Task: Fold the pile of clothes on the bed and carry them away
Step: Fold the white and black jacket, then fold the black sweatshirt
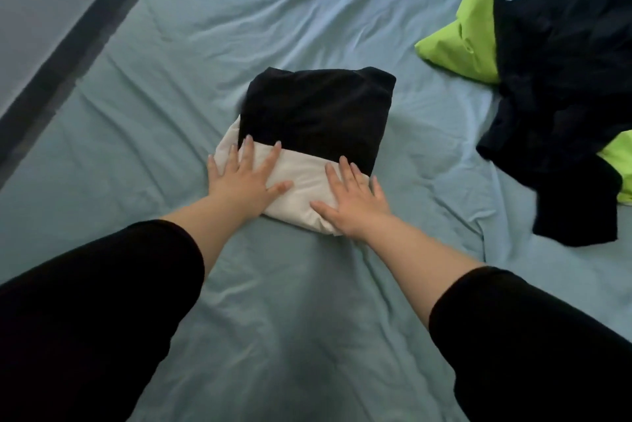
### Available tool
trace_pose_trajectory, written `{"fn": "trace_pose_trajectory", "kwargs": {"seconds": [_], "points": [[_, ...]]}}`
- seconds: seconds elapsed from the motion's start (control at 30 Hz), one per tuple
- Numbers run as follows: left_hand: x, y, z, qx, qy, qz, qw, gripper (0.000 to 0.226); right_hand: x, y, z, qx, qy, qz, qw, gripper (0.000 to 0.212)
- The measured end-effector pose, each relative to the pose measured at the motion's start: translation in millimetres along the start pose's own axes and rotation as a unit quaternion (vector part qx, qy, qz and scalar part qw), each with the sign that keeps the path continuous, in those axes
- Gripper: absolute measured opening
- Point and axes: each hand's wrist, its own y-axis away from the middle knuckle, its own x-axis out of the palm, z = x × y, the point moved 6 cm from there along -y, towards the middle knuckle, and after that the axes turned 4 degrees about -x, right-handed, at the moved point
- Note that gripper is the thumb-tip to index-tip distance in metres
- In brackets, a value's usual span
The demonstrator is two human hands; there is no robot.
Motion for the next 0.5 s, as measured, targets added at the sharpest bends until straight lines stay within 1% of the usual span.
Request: {"fn": "trace_pose_trajectory", "kwargs": {"seconds": [0.1, 0.17, 0.2, 0.27, 0.3, 0.37, 0.43, 0.5], "points": [[-12, 0, -14, -0.05, -0.02, 0.025, 0.998, 0.071, -9, -8, 4, 0.011, -0.031, -0.002, 0.999, 0.077], [-20, 13, -35, -0.07, -0.006, -0.001, 0.998, 0.066, -12, 3, 5, -0.006, -0.073, -0.048, 0.996, 0.072], [-22, 24, -48, -0.066, 0.003, -0.026, 0.998, 0.065, -12, 15, 0, -0.016, -0.103, -0.078, 0.991, 0.067], [-19, 50, -81, -0.014, 0.034, -0.062, 0.997, 0.068, -3, 48, -26, -0.012, -0.152, -0.115, 0.982, 0.06], [-13, 64, -101, 0.018, 0.057, -0.06, 0.996, 0.071, 5, 66, -47, 0.007, -0.169, -0.119, 0.978, 0.058], [4, 86, -145, 0.056, 0.11, -0.023, 0.992, 0.075, 20, 104, -110, 0.074, -0.201, -0.126, 0.969, 0.055], [24, 98, -191, 0.062, 0.134, 0.027, 0.989, 0.079, 25, 141, -181, 0.134, -0.198, -0.137, 0.961, 0.051], [42, 100, -241, 0.033, 0.163, 0.09, 0.982, 0.089, 21, 173, -250, 0.173, -0.171, -0.141, 0.96, 0.049]]}}
